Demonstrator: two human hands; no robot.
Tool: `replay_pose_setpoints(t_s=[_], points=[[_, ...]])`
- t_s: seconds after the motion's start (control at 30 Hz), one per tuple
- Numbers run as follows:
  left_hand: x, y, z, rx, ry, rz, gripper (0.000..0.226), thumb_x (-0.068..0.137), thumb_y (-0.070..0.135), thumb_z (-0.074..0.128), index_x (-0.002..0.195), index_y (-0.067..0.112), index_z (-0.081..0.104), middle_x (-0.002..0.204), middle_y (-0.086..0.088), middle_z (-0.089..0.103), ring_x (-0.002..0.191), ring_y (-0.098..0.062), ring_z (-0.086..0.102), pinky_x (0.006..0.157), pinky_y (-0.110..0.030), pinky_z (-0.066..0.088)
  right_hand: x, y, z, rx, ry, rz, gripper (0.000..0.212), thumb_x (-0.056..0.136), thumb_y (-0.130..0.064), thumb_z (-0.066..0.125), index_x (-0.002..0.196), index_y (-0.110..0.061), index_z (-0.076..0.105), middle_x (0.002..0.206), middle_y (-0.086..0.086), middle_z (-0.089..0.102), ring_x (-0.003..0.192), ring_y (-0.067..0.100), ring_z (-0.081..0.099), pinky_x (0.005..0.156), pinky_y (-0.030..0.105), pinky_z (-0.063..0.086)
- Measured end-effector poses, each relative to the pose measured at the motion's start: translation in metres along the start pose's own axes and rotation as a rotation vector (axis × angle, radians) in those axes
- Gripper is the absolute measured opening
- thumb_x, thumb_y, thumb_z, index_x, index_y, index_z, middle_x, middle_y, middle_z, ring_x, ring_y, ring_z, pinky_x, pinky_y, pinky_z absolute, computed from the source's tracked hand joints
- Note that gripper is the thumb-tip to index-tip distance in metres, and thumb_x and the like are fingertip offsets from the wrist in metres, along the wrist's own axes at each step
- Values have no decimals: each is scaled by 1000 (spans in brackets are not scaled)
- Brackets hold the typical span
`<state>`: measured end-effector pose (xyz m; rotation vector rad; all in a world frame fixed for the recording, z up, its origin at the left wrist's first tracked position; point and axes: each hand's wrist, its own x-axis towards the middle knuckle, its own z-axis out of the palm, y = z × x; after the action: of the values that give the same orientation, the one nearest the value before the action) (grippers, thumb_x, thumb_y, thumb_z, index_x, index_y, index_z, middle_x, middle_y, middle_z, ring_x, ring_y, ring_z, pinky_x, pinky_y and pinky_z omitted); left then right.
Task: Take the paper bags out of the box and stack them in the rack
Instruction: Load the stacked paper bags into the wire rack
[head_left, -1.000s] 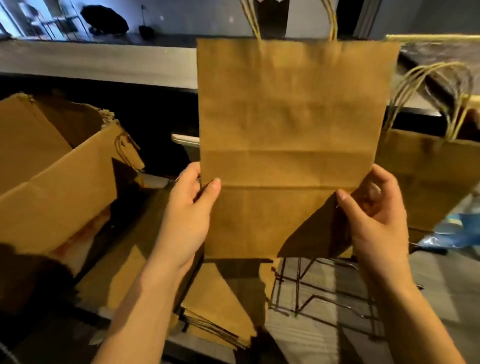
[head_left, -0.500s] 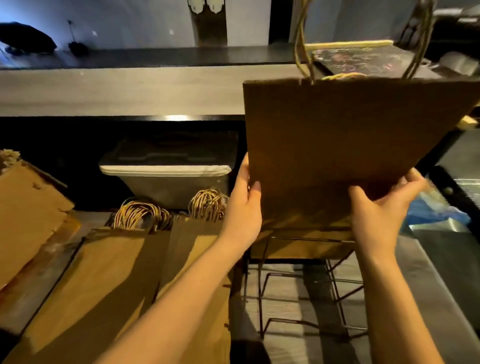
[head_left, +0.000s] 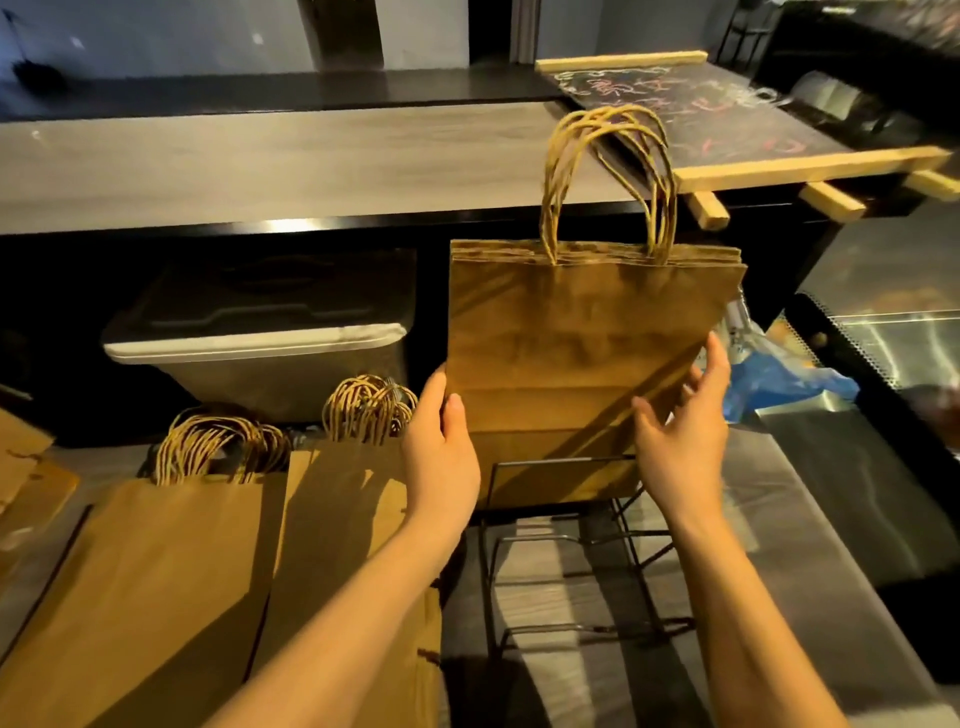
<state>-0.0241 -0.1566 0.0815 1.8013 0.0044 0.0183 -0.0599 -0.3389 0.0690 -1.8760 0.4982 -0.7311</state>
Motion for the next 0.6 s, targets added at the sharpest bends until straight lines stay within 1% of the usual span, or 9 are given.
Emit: replay_pose_setpoints(t_s=[0.1, 0.13, 0.2, 0.27, 0.33, 0.4, 0.47, 0.53, 0.6], points=[[3, -5, -2, 30, -55, 16, 37, 102, 21, 36, 138, 19, 45, 132, 6, 54, 122, -8, 49, 105, -31, 40, 0, 0, 1, -34, -11, -14, 88, 86, 2, 59, 149, -32, 8, 147, 0, 40, 134, 14, 39, 112, 44, 35], [1, -8, -2, 41, -67, -4, 38, 101, 21, 36, 138, 20, 44, 134, 5, 53, 123, -9, 48, 106, -31, 39, -1, -1, 2, -63, -18, -25, 90, 86, 1, 60, 150, -29, 5, 150, 1, 35, 136, 15, 36, 114, 41, 30], [-2, -9, -3, 61, -74, -69, 42, 101, 22, 38, 142, 20, 37, 140, 7, 44, 131, -12, 40, 107, -26, 32, -7, -2, 4, -153, -37, -46, 94, 85, -4, 64, 151, -21, -1, 156, 3, 21, 141, 19, 26, 116, 32, 21], [-7, -10, -5, 82, -104, -94, 44, 101, 21, 40, 144, 20, 33, 136, 11, 42, 129, -8, 37, 101, -22, 31, -15, -3, 7, -270, -54, -66, 97, 85, -12, 66, 151, -13, -5, 159, 7, 10, 145, 24, 16, 118, 33, 11], [-10, -9, -7, 53, -151, -108, 47, 100, 21, 42, 145, 23, 31, 140, 12, 41, 130, -7, 37, 107, -29, 33, -25, -7, 8, -378, -80, -61, 96, 87, -21, 65, 150, -9, -7, 160, 11, 1, 147, 24, 3, 116, 34, -2], [-16, -6, -16, -8, -194, -135, 49, 99, 20, 43, 146, 29, 29, 141, 13, 39, 131, -6, 36, 111, -33, 32, -39, -17, 11, -449, -116, -80, 93, 90, -27, 61, 150, -9, -7, 159, 11, -2, 147, 21, -5, 115, 34, -8], [-23, -4, -26, -43, -252, -164, 49, 99, 16, 43, 144, 30, 31, 138, 13, 41, 129, -5, 37, 104, -24, 34, -54, -29, 13, -462, -174, -130, 91, 91, -31, 59, 150, -12, -6, 160, 7, -3, 146, 17, -9, 115, 34, -10], [-31, -5, -41, -25, -299, -137, 45, 99, 14, 42, 141, 30, 38, 139, 14, 43, 126, -1, 39, 94, -9, 34, -70, -44, 22, -458, -271, -172, 89, 91, -33, 57, 151, -15, -6, 160, 3, -4, 145, 13, -12, 115, 31, -11], [-40, -9, -61, 9, -310, -111, 38, 99, 14, 42, 134, 30, 46, 133, 18, 48, 112, 10, 45, 80, 3, 35, -85, -57, 34, -442, -377, -196, 86, 93, -36, 54, 151, -18, -6, 160, 0, -4, 144, 9, -14, 115, 28, -11]])
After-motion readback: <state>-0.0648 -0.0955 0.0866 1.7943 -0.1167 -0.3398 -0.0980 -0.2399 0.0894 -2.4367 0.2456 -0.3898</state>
